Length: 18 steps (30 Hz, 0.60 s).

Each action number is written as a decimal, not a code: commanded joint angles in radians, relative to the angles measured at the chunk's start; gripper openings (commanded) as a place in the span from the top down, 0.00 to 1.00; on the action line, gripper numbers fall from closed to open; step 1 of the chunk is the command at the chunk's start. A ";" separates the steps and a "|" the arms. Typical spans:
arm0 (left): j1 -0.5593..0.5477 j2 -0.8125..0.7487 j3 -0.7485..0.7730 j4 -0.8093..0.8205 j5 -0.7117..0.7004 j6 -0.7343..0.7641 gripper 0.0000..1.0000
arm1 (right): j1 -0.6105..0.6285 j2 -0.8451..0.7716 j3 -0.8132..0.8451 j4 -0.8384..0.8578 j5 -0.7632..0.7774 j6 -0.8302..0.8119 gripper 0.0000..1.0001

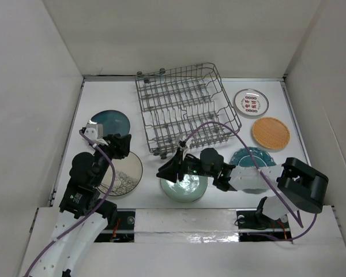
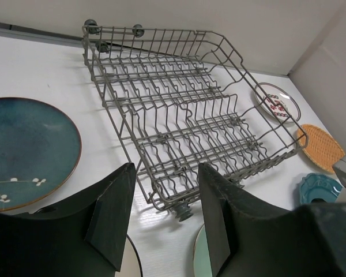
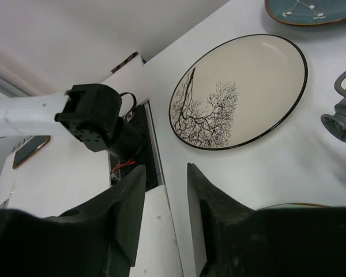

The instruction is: Load the plates into the dish rack

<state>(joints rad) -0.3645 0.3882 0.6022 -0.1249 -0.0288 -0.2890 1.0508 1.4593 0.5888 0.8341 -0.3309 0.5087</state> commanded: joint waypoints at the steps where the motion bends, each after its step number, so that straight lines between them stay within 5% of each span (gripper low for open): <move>1: 0.001 -0.031 0.005 0.051 0.004 0.021 0.56 | 0.020 -0.024 0.052 -0.009 0.043 -0.047 0.58; 5: 0.001 -0.060 0.004 0.045 0.006 0.021 0.58 | 0.029 -0.004 0.078 -0.041 0.039 -0.059 0.77; 6: 0.001 -0.069 0.004 0.047 0.009 0.019 0.59 | 0.029 0.002 0.085 -0.047 0.039 -0.059 0.97; 7: 0.001 -0.075 0.002 0.048 0.016 0.019 0.61 | 0.040 0.012 0.089 -0.065 0.039 -0.061 1.00; 10: 0.001 -0.098 0.001 0.050 0.020 0.022 0.76 | 0.060 0.027 0.111 -0.096 0.062 -0.067 1.00; 12: 0.001 -0.112 0.001 0.044 0.009 0.022 1.00 | 0.083 0.042 0.143 -0.128 0.095 -0.070 1.00; 18: 0.001 -0.129 0.010 0.021 -0.028 0.021 1.00 | 0.147 0.150 0.244 -0.297 0.239 -0.049 1.00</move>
<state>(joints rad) -0.3645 0.2745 0.6022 -0.1249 -0.0368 -0.2729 1.1740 1.5684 0.7757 0.6151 -0.1902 0.4606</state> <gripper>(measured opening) 0.003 0.010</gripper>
